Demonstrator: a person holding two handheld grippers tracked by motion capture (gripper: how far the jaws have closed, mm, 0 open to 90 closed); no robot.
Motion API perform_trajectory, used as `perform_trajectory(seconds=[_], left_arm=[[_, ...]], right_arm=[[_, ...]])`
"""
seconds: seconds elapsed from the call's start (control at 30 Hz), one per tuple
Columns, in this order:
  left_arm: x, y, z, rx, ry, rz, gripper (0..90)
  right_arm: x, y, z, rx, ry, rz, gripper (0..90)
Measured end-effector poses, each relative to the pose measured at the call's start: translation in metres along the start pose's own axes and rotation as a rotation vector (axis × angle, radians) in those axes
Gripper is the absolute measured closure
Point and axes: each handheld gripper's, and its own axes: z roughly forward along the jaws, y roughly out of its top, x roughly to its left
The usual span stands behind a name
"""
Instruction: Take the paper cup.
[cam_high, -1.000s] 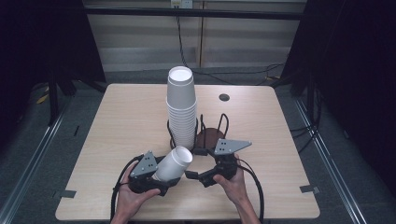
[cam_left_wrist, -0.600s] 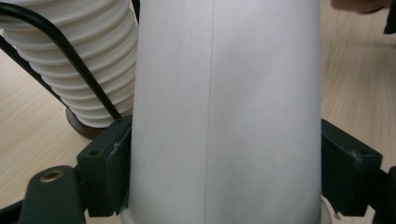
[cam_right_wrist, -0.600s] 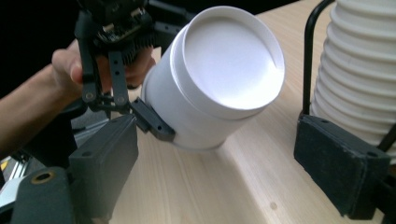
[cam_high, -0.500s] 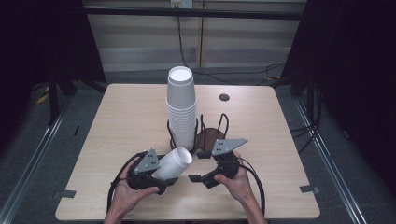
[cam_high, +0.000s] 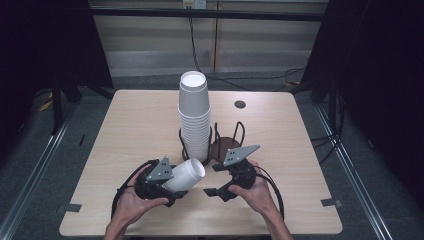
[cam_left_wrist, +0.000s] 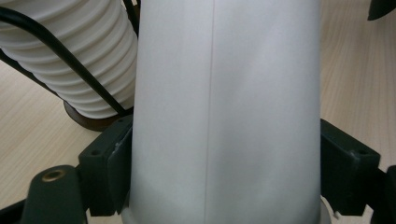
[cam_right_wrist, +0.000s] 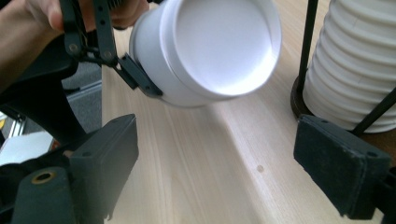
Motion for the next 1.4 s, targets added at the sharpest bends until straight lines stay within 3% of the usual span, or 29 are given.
perform_trajectory(seconds=[0.23,0.3,0.37,0.53,0.63,0.7,0.9,1.4], left_arm=[[-0.002,0.003,0.006,0.050,-0.034,0.037,18.0],[-0.003,0.005,0.006,0.046,-0.039,0.035,18.0],[-0.004,0.005,0.008,0.049,-0.044,0.030,18.0],[-0.006,0.007,0.012,0.089,-0.061,0.062,18.0],[-0.007,0.011,0.012,0.130,-0.074,0.090,18.0],[-0.008,0.013,0.013,0.139,-0.073,0.098,18.0],[-0.011,0.015,0.019,0.200,-0.091,0.131,18.0],[-0.015,0.021,0.022,0.248,-0.111,0.184,18.3]], right_arm=[[-0.003,-0.001,0.002,0.047,0.015,-0.014,13.3],[-0.003,-0.002,0.003,0.062,0.034,-0.008,13.3],[-0.003,-0.002,0.005,0.083,0.025,-0.017,13.4],[-0.002,-0.001,0.004,0.103,0.033,-0.030,13.3],[-0.002,0.000,0.006,0.150,0.021,-0.049,13.4],[-0.003,0.000,0.006,0.158,0.051,-0.043,13.4],[-0.002,0.003,0.011,0.229,0.064,-0.064,13.8],[-0.006,0.010,0.024,0.327,0.119,-0.070,13.8]])
